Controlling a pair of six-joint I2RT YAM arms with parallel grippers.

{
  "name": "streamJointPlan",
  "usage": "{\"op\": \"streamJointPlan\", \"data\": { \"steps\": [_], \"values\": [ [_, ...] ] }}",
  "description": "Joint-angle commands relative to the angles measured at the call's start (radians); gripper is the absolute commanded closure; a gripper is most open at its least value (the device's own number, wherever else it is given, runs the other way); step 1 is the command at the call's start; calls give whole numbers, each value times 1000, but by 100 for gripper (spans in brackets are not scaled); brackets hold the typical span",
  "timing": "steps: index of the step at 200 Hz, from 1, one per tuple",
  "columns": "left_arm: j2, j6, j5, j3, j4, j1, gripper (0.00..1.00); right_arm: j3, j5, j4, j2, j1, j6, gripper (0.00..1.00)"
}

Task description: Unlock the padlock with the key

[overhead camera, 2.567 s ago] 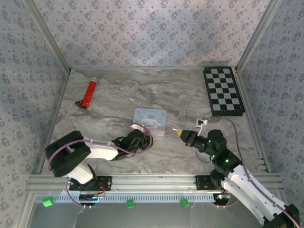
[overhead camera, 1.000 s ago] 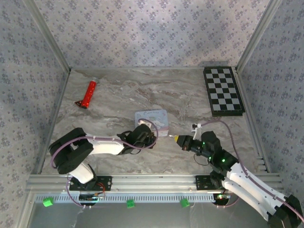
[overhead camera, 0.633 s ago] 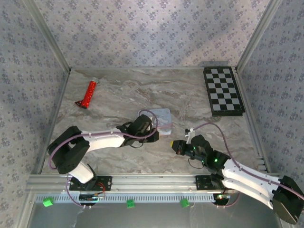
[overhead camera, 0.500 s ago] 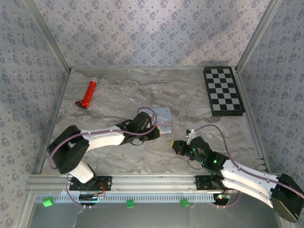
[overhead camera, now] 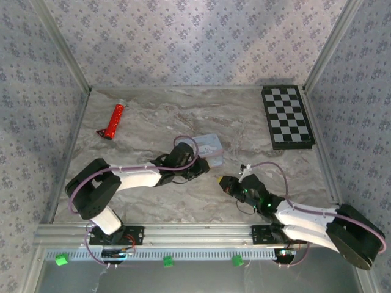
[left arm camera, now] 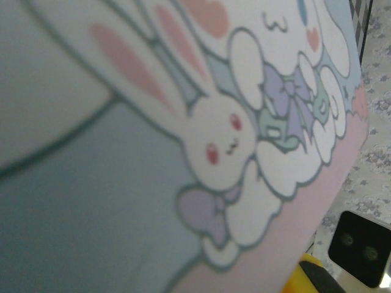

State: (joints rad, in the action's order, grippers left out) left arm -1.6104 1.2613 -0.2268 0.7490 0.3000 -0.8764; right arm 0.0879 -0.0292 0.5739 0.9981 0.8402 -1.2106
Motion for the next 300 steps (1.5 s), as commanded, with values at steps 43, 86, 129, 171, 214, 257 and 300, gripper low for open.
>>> {"op": "streamJointPlan", "data": {
  "steps": [43,86,129,171,214,257,300],
  "values": [
    [24,120,70,-104,263,19,98,44,104,148,63,-76,-144,100],
    [18,143,70,-122,344,20,98,92,203,101,103,-111,-182,100],
    [12,161,69,-124,370,20,98,98,228,149,163,-122,-215,100],
    [14,172,64,-129,388,26,98,95,241,174,173,-141,-219,100],
    [21,203,43,-126,422,26,99,99,287,211,190,-181,-233,100],
    [44,212,35,-125,410,26,99,105,313,255,211,-197,-232,100],
    [46,234,39,-143,441,26,100,111,325,275,209,-199,-233,100]
  ]
}}
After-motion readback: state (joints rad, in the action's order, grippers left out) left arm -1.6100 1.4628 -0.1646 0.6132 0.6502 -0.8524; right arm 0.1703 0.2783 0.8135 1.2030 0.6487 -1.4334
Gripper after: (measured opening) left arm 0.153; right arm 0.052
